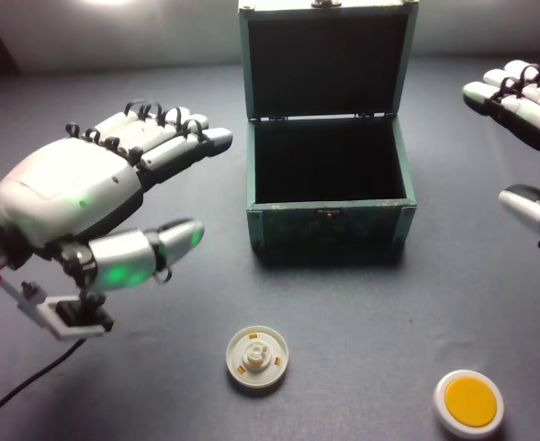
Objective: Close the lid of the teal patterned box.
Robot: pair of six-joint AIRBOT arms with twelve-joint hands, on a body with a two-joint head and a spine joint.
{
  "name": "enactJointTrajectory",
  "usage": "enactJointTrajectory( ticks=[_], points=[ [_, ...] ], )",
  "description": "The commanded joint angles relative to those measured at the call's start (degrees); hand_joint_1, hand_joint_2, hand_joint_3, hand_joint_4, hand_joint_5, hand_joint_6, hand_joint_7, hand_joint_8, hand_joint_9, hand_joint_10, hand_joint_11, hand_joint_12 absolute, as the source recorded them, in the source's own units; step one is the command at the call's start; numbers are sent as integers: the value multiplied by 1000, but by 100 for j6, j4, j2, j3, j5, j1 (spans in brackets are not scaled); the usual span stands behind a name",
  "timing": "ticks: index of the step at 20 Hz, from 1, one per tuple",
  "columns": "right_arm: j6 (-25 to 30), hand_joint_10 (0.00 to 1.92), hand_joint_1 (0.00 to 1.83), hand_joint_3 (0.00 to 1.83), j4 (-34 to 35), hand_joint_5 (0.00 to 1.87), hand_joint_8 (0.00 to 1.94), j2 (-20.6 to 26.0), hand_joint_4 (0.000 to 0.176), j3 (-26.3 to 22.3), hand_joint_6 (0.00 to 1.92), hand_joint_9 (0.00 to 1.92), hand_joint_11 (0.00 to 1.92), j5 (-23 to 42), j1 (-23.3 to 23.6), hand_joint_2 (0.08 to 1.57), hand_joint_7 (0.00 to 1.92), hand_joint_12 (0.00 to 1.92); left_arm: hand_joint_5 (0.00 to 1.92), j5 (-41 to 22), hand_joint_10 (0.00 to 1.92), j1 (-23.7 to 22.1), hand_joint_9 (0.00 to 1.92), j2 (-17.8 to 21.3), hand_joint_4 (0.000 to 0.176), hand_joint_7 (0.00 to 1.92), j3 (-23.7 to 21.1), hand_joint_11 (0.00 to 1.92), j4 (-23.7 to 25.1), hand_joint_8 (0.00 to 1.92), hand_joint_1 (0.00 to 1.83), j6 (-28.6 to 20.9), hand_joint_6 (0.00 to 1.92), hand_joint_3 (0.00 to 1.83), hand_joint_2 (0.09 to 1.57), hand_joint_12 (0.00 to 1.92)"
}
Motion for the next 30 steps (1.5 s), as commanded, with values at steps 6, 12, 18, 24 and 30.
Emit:
enactJointTrajectory(
  ticks=[6, 12, 18, 24, 30],
  points=[
    [15, 0, 464, 5, -28, 10, 0, -71, 0, 133, 3, 0, 0, 543, 217, 1463, 0, 0, 35, -490, 0, -103, 0, -59, 63, 0, 73, 0, -42, 0, 91, -68, 24, 0, 1461, 4],
    [15, 12, 327, 0, -20, 22, 4, -424, 0, 701, 3, 26, 0, -96, 928, 1455, 37, 556, 12, -223, 0, -276, 0, -182, 78, 0, 204, 25, -1, 0, 168, -71, 9, 0, 1442, 17],
    [15, 116, 218, 0, 96, 0, 0, -814, 0, 1322, 0, 22, 0, -643, 1594, 1428, 0, 1522, 40, 4, 0, -440, 0, -386, 73, 0, 375, 0, 102, 0, 251, -109, 10, 0, 1429, 625],
    [15, 87, 288, 3, 180, 0, 0, -1028, 0, 1684, 0, 0, 0, -882, 2030, 1443, 0, 1529, 77, 190, 0, -607, 0, -555, 11, 24, 517, 0, 233, 1, 360, -180, 7, 0, 1424, 278],
    [-376, 168, 309, 0, 274, 0, 9, -1483, 0, 2280, 0, 50, 0, -1738, 2625, 1396, 36, 1403, 88, 359, 0, -746, 0, -717, 0, 28, 681, 0, 355, 0, 322, -244, 4, 2, 1425, 2]
  ],
)
